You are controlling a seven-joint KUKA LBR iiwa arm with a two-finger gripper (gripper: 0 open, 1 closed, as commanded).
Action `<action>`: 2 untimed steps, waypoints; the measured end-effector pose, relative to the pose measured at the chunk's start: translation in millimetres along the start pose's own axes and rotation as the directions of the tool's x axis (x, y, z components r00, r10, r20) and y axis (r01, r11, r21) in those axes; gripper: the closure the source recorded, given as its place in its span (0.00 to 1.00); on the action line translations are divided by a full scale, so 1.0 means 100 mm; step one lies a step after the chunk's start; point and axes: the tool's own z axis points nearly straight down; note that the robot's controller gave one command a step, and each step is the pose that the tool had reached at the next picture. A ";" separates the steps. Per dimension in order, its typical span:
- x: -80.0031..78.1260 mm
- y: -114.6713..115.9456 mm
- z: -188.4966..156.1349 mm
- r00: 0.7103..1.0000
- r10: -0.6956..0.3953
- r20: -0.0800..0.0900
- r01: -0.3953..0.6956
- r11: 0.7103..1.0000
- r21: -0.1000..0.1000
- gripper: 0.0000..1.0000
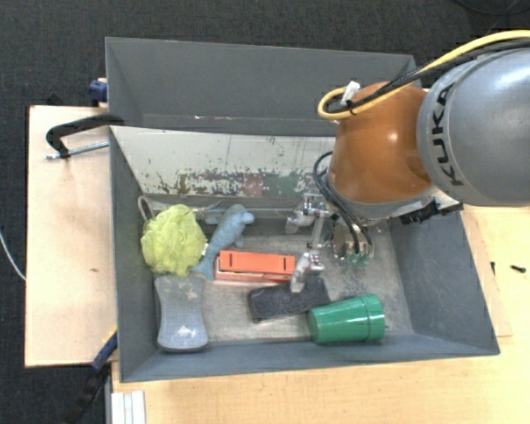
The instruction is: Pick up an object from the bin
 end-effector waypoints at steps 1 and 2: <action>0.04 0.01 0.14 1.000 0.017 -0.003 -0.017 1.000 0.000 0.00; -0.17 0.01 0.30 0.984 -0.175 -0.013 0.175 0.985 -0.001 0.00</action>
Offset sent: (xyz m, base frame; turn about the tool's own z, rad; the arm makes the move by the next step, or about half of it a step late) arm 0.0508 -0.0041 0.0161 -0.4746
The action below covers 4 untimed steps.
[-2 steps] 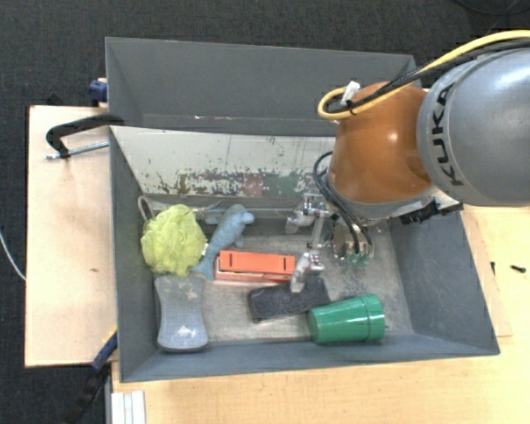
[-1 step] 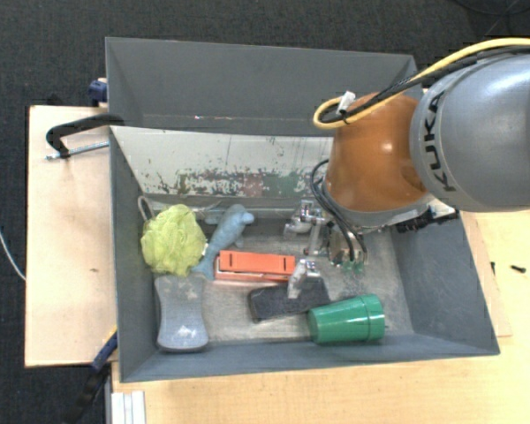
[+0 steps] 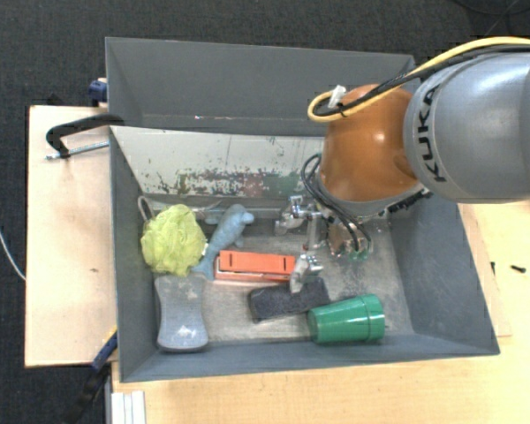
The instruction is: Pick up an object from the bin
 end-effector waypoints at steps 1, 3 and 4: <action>0.40 0.44 0.43 0.995 -0.101 0.028 0.100 0.995 0.015 1.00; 0.40 0.44 0.42 0.995 -0.100 0.027 0.100 0.995 0.015 1.00; 0.48 0.50 0.03 0.995 -0.099 0.012 0.099 0.995 0.002 1.00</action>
Offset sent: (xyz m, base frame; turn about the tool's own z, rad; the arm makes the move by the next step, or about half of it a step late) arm 0.0000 0.0000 0.0000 0.0000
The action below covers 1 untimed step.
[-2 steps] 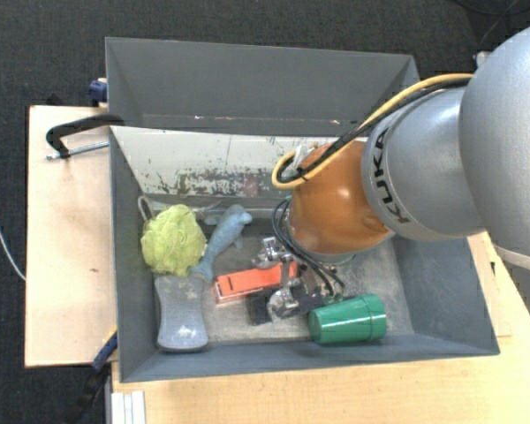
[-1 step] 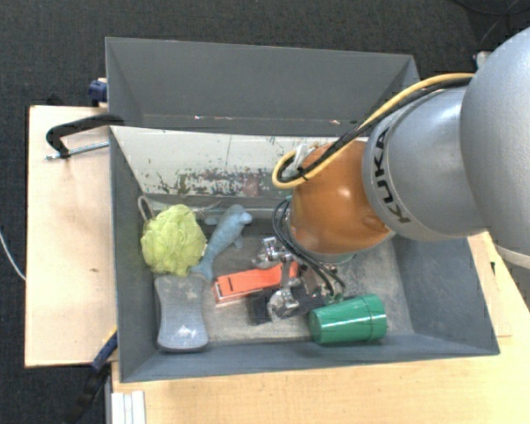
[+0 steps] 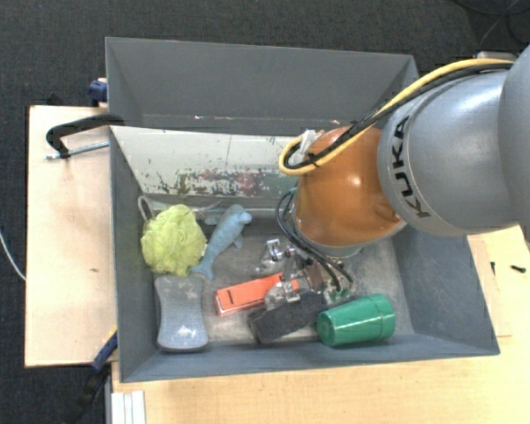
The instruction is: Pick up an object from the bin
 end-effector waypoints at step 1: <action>-0.11 0.18 -0.91 0.999 0.050 -0.004 -0.050 0.999 0.000 1.00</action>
Offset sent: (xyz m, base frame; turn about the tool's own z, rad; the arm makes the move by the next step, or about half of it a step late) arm 0.0000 0.0000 0.0000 0.0000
